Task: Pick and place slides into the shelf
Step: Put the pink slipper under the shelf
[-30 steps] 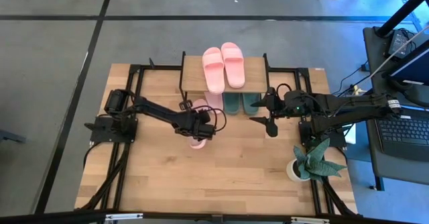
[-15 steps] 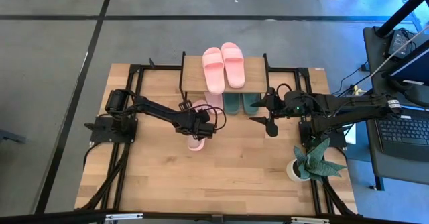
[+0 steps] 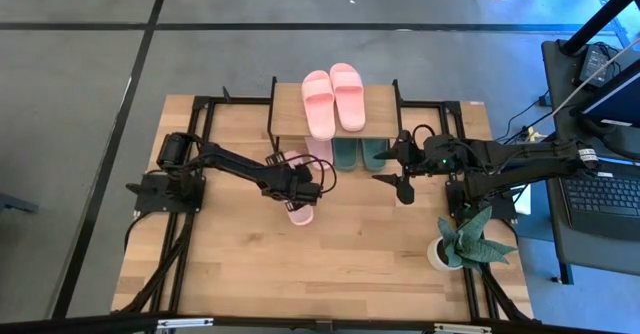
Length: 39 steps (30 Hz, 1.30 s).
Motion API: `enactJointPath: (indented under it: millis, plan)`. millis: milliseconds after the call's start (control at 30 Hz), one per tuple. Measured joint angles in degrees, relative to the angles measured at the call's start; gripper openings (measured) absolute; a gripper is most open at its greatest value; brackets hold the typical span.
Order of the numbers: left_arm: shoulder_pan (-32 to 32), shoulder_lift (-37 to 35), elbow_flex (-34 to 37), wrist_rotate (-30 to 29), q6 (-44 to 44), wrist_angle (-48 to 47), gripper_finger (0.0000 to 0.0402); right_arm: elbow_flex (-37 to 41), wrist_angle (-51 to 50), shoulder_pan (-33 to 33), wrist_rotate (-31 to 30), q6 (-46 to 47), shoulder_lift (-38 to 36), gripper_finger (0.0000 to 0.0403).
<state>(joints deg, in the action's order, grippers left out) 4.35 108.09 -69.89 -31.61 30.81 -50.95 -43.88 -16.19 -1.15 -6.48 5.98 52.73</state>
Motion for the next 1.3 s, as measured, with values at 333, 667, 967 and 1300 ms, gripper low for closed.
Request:
enactJointPath:
  millis: [333,667,967,1300]
  plan:
    - [-0.06,-0.02,-3.88,4.79,-1.17,-5.14,0.0162,0.0,0.02,0.0,0.07,1.43,0.0,0.0268]
    - [-0.12,-0.04,-10.69,-1.86,-4.39,-12.51,0.0162,0.0,0.02,0.0,0.04,1.46,0.02,0.0268]
    - [0.81,-0.35,-14.26,-2.55,0.06,-21.71,0.0162,0.0,0.02,0.0,0.04,1.49,0.02,0.0268]
    - [9.22,-20.31,-7.52,-6.92,-0.6,-10.25,0.0162,0.0,-0.51,-1.34,0.05,2.75,1.84,0.0268]
